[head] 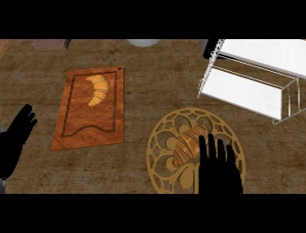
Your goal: Pick the tomato from the placemat and place it in the tiered shelf
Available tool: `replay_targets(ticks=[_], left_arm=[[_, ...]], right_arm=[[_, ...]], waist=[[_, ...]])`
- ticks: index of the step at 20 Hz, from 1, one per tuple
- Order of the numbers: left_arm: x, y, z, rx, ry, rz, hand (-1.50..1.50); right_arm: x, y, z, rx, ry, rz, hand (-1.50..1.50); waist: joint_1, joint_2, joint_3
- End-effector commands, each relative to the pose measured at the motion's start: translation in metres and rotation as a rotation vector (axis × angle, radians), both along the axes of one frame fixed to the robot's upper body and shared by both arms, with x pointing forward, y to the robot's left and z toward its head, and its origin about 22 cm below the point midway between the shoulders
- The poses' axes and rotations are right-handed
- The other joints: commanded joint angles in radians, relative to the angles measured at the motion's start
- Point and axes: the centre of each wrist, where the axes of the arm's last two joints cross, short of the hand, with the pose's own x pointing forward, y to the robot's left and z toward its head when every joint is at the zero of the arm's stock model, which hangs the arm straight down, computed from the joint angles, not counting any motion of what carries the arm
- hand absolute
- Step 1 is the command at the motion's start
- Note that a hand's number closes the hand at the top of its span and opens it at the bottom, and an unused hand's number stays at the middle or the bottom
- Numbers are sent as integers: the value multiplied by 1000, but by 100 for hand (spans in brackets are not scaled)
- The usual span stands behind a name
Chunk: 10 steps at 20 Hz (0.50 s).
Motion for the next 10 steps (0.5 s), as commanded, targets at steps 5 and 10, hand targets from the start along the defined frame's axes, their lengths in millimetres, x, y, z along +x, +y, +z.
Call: replay_targets(ticks=[5,10], left_arm=[[3,-9,-8,2,-3,-6,0],[2,-13,-7,-10,9,-3,0]], right_arm=[[19,-23,-9,-91,57,-95,-150],[28,-16,-19,-100,43,-69,-150]], waist=[[-3,0,1],[0,0,1]])
